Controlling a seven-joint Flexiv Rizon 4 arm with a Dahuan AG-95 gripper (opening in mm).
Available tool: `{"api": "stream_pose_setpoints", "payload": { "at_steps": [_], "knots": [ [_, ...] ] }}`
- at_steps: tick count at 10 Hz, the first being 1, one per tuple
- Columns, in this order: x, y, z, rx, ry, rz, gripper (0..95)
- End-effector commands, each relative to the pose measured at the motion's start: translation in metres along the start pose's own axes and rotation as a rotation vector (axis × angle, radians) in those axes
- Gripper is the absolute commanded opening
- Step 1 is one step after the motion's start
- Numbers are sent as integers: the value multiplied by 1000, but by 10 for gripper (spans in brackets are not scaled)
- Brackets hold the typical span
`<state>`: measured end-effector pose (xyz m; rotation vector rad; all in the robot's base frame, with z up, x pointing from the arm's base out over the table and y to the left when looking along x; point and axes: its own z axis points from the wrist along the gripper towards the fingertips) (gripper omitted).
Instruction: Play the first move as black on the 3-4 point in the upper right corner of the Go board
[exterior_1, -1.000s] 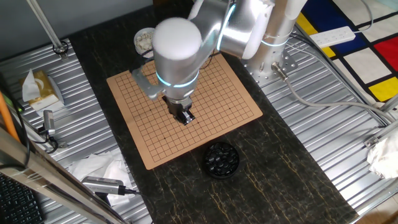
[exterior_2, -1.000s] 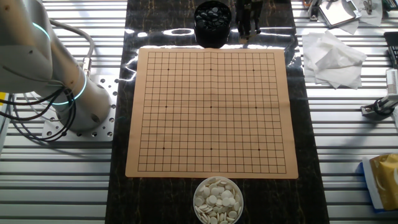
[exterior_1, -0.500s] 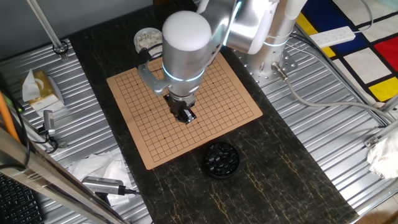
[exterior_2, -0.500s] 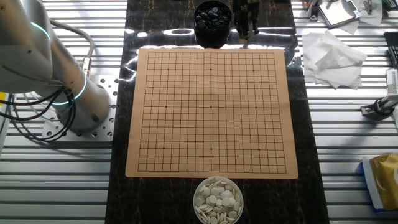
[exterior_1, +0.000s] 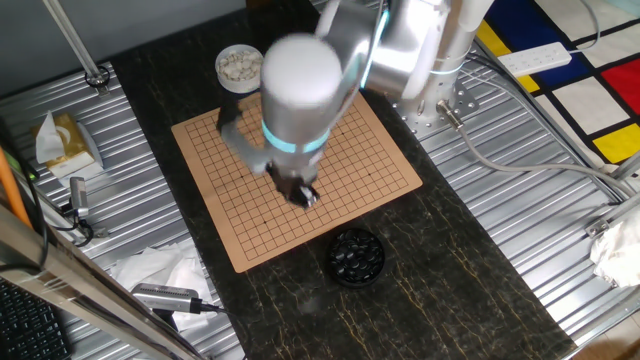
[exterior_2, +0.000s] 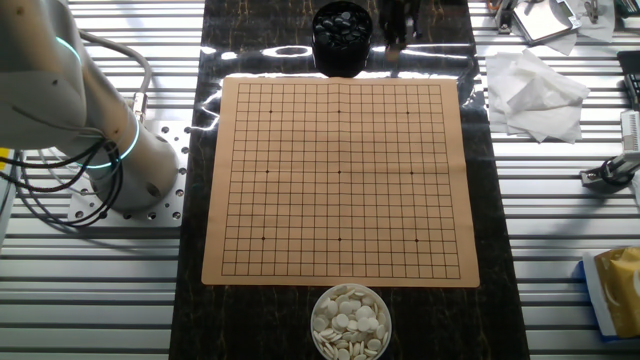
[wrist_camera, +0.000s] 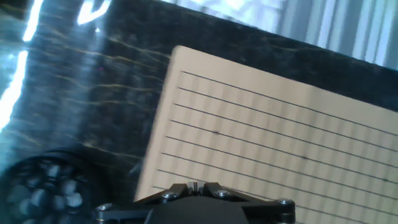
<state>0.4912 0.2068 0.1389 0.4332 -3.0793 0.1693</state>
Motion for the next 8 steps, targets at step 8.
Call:
{"api": "stream_pose_setpoints", "payload": {
  "at_steps": [8],
  "knots": [
    [-6,39,1,-80,-29,146,0]
  ]
}}
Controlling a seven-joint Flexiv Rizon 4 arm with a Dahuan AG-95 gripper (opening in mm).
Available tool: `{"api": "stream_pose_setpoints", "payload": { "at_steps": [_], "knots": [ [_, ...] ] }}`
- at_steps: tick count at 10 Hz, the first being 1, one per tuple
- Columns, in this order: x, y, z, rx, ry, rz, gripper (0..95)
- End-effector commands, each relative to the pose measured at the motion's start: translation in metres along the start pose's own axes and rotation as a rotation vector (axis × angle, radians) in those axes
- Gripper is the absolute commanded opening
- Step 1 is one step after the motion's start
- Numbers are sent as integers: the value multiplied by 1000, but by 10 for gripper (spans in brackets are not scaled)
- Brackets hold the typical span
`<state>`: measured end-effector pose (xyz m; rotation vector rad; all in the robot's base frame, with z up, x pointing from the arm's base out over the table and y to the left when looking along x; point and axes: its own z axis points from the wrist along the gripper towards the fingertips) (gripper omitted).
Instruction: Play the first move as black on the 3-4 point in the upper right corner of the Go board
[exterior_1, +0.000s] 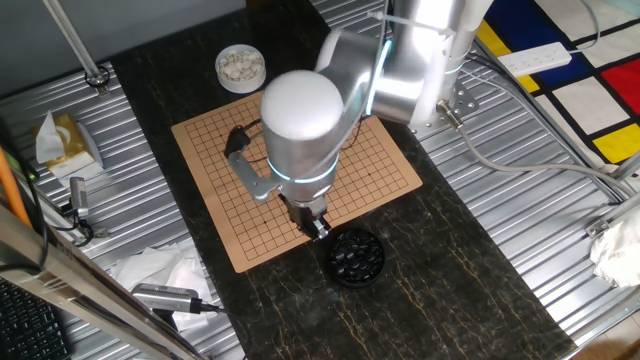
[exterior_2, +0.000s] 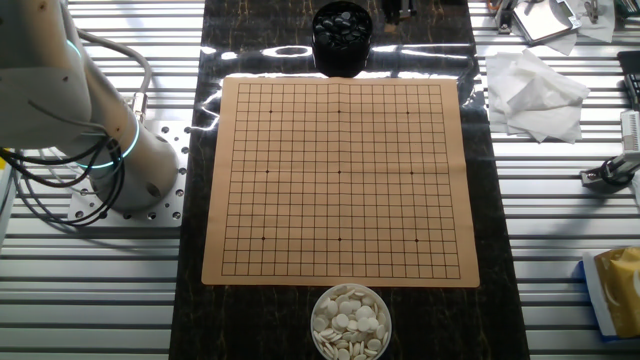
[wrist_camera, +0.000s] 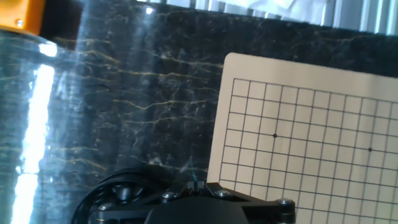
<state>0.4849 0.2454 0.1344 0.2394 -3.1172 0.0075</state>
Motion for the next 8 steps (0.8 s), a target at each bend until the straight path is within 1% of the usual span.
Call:
{"api": "stream_pose_setpoints", "payload": {
  "at_steps": [1,2,3,6,8],
  "knots": [
    [-1,0,1,51,-18,0,0],
    [-1,0,1,71,-14,-37,0],
    [-1,0,1,83,-10,-75,0],
    [-1,0,1,91,-7,-121,0],
    [-1,0,1,97,-13,-135,0]
  ]
}}
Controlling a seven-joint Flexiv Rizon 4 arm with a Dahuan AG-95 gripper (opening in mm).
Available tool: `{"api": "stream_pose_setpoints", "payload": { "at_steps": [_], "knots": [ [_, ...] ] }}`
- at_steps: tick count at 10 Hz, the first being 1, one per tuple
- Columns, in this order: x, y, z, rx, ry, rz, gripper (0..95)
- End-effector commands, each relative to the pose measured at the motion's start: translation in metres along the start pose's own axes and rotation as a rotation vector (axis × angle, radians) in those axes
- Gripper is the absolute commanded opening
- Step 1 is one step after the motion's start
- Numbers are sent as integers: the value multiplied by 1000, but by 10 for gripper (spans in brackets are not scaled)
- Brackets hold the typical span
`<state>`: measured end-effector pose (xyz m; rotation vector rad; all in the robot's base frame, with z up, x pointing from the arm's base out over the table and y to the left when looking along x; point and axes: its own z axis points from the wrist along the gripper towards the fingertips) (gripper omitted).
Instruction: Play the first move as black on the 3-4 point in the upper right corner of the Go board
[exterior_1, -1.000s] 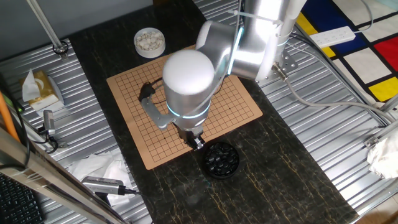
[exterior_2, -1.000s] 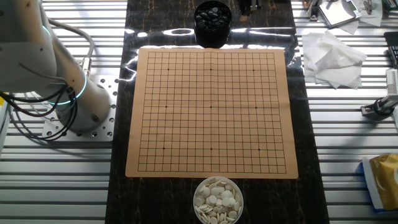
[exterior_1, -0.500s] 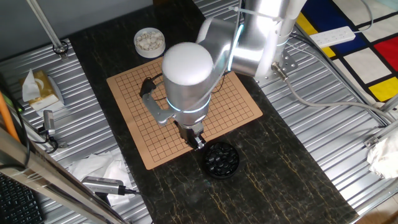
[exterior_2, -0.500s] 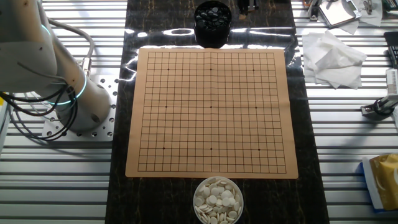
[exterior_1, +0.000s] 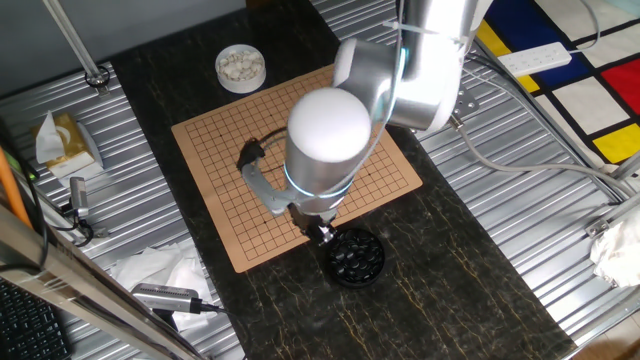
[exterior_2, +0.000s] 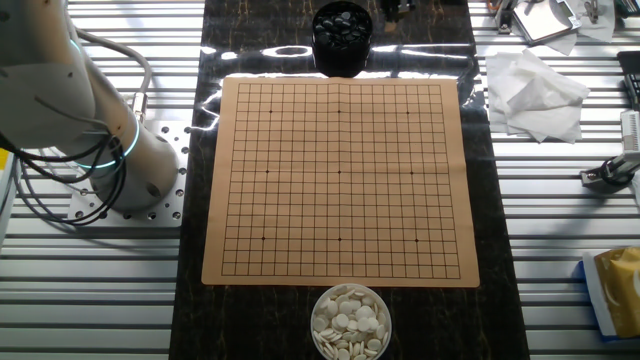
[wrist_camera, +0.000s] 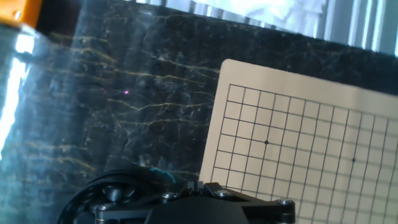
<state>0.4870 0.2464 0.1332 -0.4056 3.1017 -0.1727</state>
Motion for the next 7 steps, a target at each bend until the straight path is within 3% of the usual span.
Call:
{"api": "stream_pose_setpoints", "payload": {
  "at_steps": [1,2,3,4,7],
  "knots": [
    [1,0,0,-10,2,-33,0],
    [1,0,0,-7,-13,-42,190],
    [1,0,0,-7,-16,-39,190],
    [0,2,-1,-6,-15,-38,380],
    [-11,50,-8,-14,-16,-15,380]
  ]
}}
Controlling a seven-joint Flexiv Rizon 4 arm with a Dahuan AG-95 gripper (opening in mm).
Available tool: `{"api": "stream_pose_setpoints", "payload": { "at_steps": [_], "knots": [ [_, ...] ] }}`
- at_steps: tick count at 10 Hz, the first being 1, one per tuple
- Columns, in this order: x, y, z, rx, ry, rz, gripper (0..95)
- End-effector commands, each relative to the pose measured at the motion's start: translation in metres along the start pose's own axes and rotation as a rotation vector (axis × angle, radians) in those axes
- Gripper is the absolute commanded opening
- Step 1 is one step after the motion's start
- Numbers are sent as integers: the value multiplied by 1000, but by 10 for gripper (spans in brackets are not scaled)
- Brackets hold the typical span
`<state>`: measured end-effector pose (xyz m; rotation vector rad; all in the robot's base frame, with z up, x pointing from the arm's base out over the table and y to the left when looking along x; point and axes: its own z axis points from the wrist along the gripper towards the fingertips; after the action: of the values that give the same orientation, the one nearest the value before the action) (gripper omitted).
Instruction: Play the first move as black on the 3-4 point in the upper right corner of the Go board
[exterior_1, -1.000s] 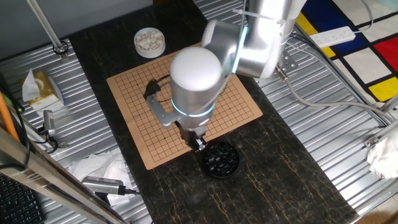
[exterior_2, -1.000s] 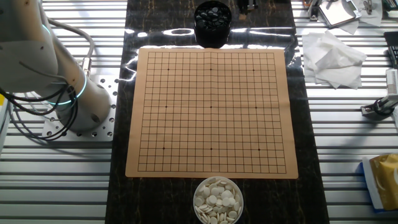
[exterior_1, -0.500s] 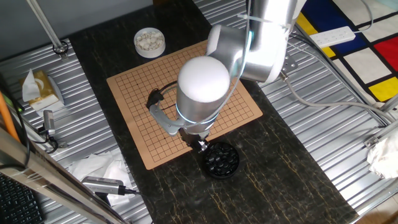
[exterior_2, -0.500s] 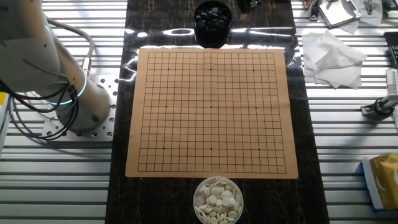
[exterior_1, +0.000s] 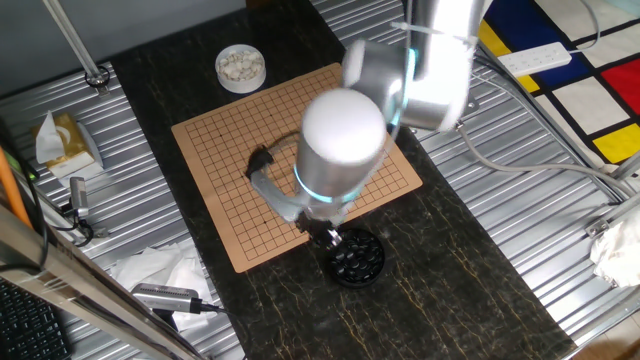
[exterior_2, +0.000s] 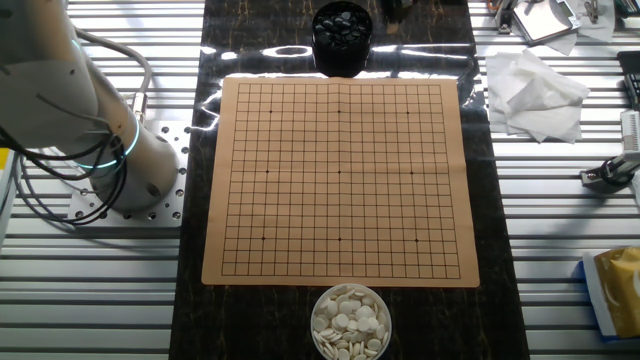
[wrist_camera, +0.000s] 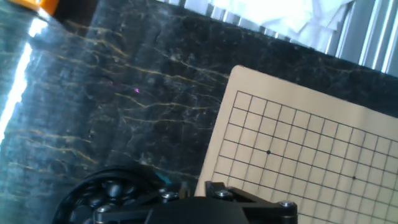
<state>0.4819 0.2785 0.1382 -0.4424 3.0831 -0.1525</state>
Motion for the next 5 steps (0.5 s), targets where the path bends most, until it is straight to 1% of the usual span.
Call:
{"api": "stream_pose_setpoints", "payload": {
  "at_steps": [1,2,3,4,5],
  "knots": [
    [-10,25,2,-3,3,9,380],
    [-10,37,4,-13,13,4,380],
    [-8,40,4,-17,22,-5,380],
    [-8,40,4,-33,37,-27,190],
    [-8,40,4,-60,46,-32,190]
  ]
}}
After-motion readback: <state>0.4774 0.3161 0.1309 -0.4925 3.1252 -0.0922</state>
